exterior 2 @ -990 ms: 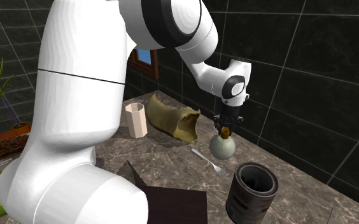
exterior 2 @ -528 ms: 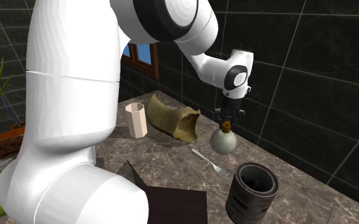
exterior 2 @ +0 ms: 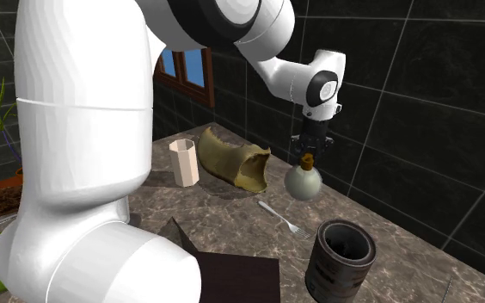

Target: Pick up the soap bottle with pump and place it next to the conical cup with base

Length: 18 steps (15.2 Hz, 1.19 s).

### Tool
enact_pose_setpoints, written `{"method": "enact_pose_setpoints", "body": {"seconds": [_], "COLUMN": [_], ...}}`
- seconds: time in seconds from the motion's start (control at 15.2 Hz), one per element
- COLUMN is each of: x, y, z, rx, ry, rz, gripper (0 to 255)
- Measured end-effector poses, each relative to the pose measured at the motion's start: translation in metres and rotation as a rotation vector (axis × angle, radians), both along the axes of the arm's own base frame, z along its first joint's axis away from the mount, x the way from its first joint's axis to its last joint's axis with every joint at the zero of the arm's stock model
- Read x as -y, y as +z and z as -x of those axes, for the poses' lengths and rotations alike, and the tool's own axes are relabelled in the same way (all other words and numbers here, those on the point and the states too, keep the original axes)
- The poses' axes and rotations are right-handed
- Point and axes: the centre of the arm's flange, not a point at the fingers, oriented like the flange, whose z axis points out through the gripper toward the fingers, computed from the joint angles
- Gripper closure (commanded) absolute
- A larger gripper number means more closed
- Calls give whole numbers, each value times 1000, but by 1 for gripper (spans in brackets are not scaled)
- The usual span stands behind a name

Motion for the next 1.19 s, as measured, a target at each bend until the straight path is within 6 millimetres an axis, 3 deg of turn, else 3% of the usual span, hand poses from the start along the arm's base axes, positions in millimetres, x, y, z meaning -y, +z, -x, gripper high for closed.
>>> {"method": "enact_pose_setpoints", "body": {"seconds": [1.19], "x": [1], "y": [97], "z": [1], "rx": [0], "ry": [0], "rz": [0], "gripper": [255]}}
